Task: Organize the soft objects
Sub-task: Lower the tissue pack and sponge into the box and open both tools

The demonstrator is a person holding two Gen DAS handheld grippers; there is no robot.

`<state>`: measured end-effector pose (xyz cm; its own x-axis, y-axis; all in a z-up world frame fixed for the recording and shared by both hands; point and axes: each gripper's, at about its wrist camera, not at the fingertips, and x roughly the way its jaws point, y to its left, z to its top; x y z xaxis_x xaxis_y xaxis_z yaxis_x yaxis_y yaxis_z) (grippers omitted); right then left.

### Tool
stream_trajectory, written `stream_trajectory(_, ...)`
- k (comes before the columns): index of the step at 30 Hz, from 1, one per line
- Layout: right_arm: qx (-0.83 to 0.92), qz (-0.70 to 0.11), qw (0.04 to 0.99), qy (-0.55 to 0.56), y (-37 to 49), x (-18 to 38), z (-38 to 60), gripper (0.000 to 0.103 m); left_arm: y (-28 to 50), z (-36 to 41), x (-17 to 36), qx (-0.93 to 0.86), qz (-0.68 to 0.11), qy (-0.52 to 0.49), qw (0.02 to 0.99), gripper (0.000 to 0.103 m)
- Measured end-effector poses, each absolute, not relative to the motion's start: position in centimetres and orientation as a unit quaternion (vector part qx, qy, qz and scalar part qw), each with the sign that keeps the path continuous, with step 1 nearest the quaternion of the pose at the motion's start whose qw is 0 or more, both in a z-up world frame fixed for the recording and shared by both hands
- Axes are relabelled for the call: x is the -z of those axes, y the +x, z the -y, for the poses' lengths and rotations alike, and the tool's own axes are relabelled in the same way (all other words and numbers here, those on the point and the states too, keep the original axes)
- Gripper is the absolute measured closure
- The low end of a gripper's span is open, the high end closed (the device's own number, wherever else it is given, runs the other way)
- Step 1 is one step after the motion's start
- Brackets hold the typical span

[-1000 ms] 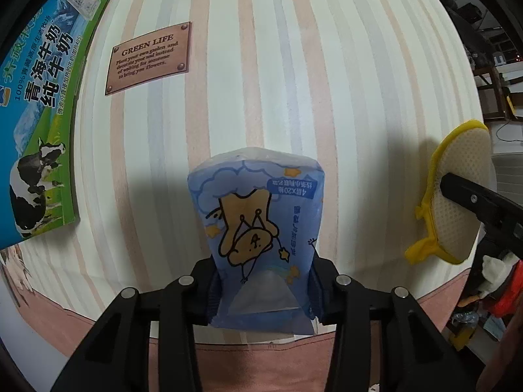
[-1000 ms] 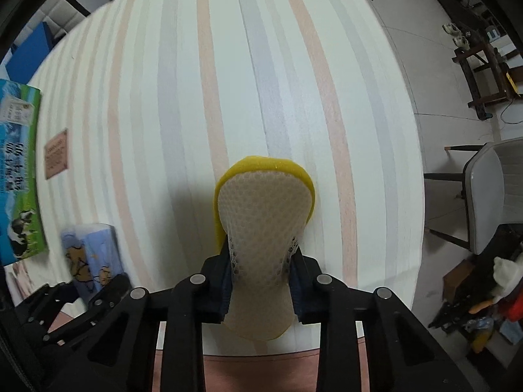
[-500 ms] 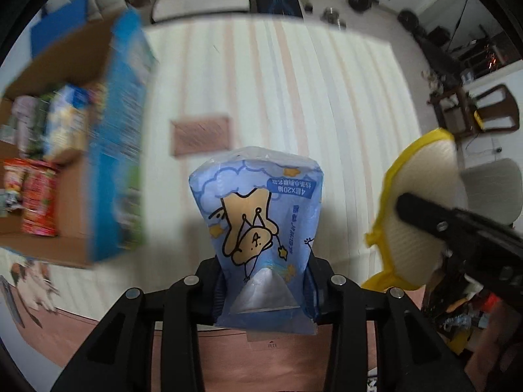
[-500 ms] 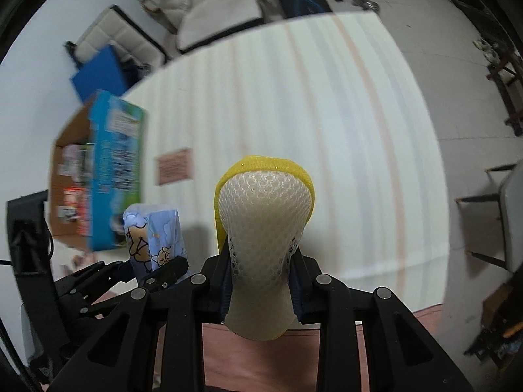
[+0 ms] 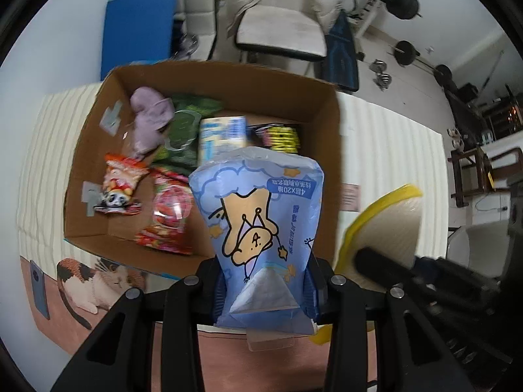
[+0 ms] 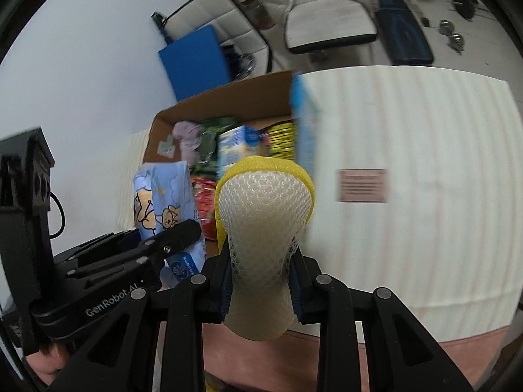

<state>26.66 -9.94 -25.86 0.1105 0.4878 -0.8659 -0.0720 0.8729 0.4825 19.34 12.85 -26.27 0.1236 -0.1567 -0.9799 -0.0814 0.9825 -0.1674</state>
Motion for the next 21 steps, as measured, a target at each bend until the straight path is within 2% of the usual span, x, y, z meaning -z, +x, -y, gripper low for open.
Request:
stream_trajectory(4,-0.186,-0.659,0.715,0.143,27.7,28.3,4.6,0.072,21.0,-15.4,28.1,0.017,-0.677,-0.107,0.728,0.068)
stream_trajectory(11,-0.149,-0.697,0.692,0.113,29.1,33.6,1.2,0.072,23.9,-17.6,34.3,0.063,-0.731,-0.182,0.654,0.068)
stream_trajectory(20,-0.118,-0.722,0.679,0.069,29.8,37.1,-0.5,0.072,25.6,-16.2,40.0,0.094,-0.777,-0.184,0.595,0.067)
stream_trajectory(21,-0.115,-0.725,0.677,0.058,29.8,37.3,-0.7,0.071,25.6,-16.2,40.2,0.096,-0.780,-0.183,0.590,0.064)
